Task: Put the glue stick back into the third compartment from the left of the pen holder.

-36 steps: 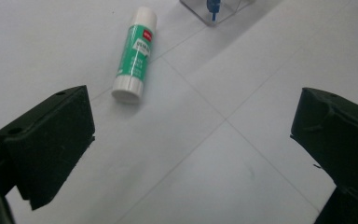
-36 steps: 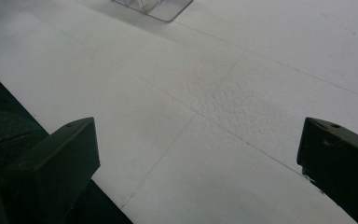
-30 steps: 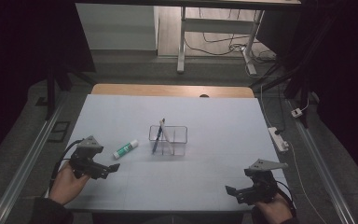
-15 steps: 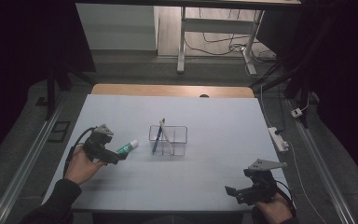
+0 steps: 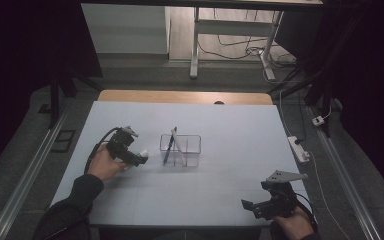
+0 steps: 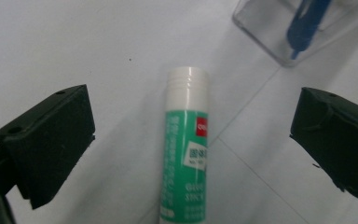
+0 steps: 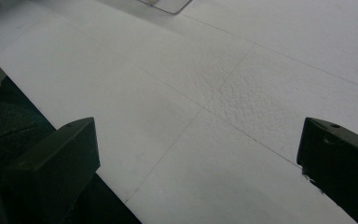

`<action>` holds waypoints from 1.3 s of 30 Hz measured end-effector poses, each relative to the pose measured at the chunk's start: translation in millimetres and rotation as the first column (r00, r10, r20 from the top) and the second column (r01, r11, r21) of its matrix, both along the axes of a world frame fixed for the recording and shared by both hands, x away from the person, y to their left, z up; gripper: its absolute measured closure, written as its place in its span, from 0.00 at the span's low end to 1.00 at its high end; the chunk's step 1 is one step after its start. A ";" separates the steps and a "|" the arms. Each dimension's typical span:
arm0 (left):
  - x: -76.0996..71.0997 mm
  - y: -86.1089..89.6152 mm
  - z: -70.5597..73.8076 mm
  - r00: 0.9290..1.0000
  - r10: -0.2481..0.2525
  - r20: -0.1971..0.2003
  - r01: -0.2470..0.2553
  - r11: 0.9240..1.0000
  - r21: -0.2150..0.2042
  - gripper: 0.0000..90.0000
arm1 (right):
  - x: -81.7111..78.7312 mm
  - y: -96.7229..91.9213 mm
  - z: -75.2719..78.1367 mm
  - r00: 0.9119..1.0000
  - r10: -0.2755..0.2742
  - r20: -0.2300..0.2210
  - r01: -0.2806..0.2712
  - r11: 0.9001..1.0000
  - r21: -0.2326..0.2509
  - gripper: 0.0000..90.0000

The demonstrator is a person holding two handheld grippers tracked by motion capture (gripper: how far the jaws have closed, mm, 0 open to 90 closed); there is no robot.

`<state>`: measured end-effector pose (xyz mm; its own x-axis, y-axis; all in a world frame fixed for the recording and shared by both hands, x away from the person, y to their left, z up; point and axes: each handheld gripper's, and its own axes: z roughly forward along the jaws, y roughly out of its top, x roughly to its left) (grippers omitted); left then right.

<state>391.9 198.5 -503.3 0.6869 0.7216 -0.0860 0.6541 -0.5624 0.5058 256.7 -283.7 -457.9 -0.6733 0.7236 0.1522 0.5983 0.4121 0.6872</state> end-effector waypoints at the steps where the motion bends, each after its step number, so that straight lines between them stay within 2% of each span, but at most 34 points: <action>1: 2.5 -1.4 -1.4 1.000 -0.004 -0.002 0.004 1.000 0.011 0.00 | 0.0 0.0 0.0 1.000 0.001 0.001 -0.001 1.000 0.000 0.00; 5: 10.2 -6.5 -6.0 1.000 -0.012 -0.011 0.013 0.999 0.037 0.01 | -0.1 -0.2 0.2 1.000 -0.002 0.004 0.002 1.000 0.000 0.00; 9: 17.1 -10.9 -8.7 0.999 -0.020 -0.027 0.021 0.998 0.064 0.08 | 0.1 -0.5 0.1 1.000 -0.001 0.003 0.001 1.000 0.003 0.00; 12: 20.0 -14.2 -8.0 0.998 -0.049 -0.048 0.053 0.995 0.080 0.22 | 0.0 -0.4 0.1 1.000 0.000 0.003 0.000 1.000 0.003 0.00; 17: 23.5 -17.2 -6.3 0.993 -0.073 -0.087 0.079 0.995 0.064 0.45 | 0.0 -0.4 0.1 1.000 0.000 0.003 0.000 1.000 0.004 0.00; 20: 24.8 -18.8 -6.9 0.991 -0.079 -0.110 0.087 0.993 0.076 0.56 | -0.1 -0.4 0.1 1.000 0.001 0.004 -0.001 1.000 0.004 0.00; 23: 24.4 -21.2 -8.0 0.990 -0.066 -0.121 0.079 0.991 0.112 0.68 | -0.1 -0.3 0.2 1.000 0.001 0.004 -0.001 1.000 0.001 0.00; 25: 24.3 -21.6 -7.1 0.990 -0.051 -0.132 0.067 0.991 0.115 0.71 | -0.1 -0.4 0.2 1.000 0.001 0.004 -0.001 1.000 0.002 0.00; 28: 24.6 -20.4 -6.5 0.987 -0.043 -0.158 0.058 0.994 0.093 0.72 | 0.0 -0.6 0.1 1.000 0.001 0.003 -0.001 1.000 0.005 0.00; 31: 24.2 -16.0 -3.5 0.987 -0.036 -0.156 0.045 0.997 0.060 0.72 | 0.0 -0.7 0.2 1.000 0.001 0.003 -0.002 1.000 0.006 0.00; 35: 20.4 -9.2 6.1 0.994 -0.022 -0.110 0.021 1.000 -0.009 0.72 | -0.1 -0.8 0.2 1.000 0.002 0.004 -0.002 1.000 0.007 0.00; 39: 14.1 -3.8 17.0 0.998 -0.034 -0.057 0.031 0.998 -0.051 0.72 | -0.1 -0.8 0.3 1.000 0.001 0.004 -0.001 1.000 0.008 0.00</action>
